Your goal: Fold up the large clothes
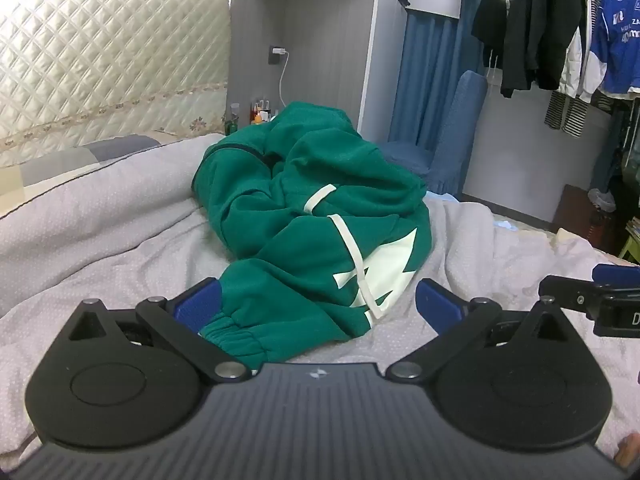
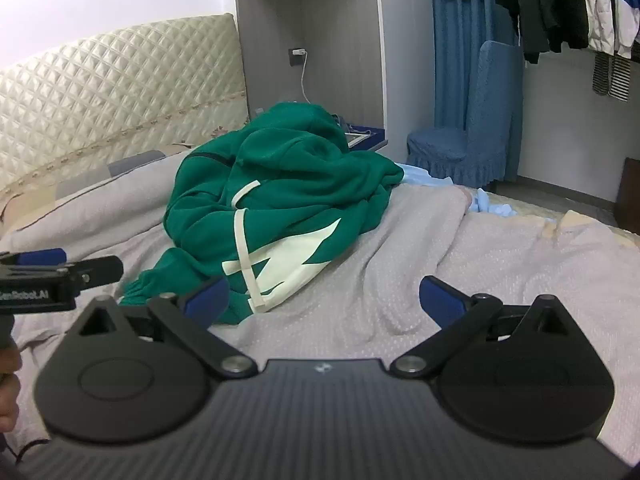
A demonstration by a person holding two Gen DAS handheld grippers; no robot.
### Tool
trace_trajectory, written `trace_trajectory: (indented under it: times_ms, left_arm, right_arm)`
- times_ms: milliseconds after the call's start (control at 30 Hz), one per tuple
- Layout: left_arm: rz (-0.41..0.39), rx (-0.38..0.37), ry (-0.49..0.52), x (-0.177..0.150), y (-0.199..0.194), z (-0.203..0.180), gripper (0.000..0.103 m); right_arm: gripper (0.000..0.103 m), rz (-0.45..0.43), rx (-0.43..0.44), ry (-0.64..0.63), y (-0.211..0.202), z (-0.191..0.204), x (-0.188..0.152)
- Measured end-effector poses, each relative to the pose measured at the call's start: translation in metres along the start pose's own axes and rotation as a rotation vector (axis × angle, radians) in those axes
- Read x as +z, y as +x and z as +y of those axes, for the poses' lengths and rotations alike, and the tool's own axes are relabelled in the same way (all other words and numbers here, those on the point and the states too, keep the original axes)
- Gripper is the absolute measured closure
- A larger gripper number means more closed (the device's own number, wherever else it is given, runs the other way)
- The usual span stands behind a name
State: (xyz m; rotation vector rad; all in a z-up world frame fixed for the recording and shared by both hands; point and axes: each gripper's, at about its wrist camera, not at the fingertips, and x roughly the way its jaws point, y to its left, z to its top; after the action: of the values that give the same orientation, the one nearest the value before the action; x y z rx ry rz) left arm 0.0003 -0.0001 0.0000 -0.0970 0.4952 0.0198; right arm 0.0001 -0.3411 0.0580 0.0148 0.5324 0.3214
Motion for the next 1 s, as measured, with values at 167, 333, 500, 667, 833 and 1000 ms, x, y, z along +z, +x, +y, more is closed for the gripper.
trace_trajectory:
  times_ms: [167,333,500,667,833,1000]
  left_arm:
    - [-0.005,0.005,0.003,0.0013,-0.0007,-0.0011,0.000]
    - [-0.009,0.006,0.005,0.0025,-0.0037,-0.0035,0.000]
    - [-0.010,0.008,0.007,0.0056,-0.0051,-0.0041,0.000]
    - [-0.007,0.008,0.015,0.0039,-0.0060,0.0005,0.000]
    - [-0.009,0.008,0.017,0.0041,-0.0054,0.0013,0.000]
    - [-0.009,0.009,0.017,0.0037,-0.0055,0.0009,0.000]
  right_arm:
    - [0.000,0.006,0.000,0.000,-0.0015,-0.0004,0.0008]
    - [0.000,0.008,-0.001,-0.001,-0.0027,-0.0005,0.0012]
    - [0.000,0.011,0.003,0.000,-0.0025,0.0005,0.0007]
    - [0.000,0.012,0.002,-0.001,-0.0006,-0.0007,-0.0004]
    - [0.000,0.013,0.000,-0.001,-0.0008,-0.0010,-0.0006]
    - [0.000,0.013,0.000,0.002,-0.0010,0.0000,0.0000]
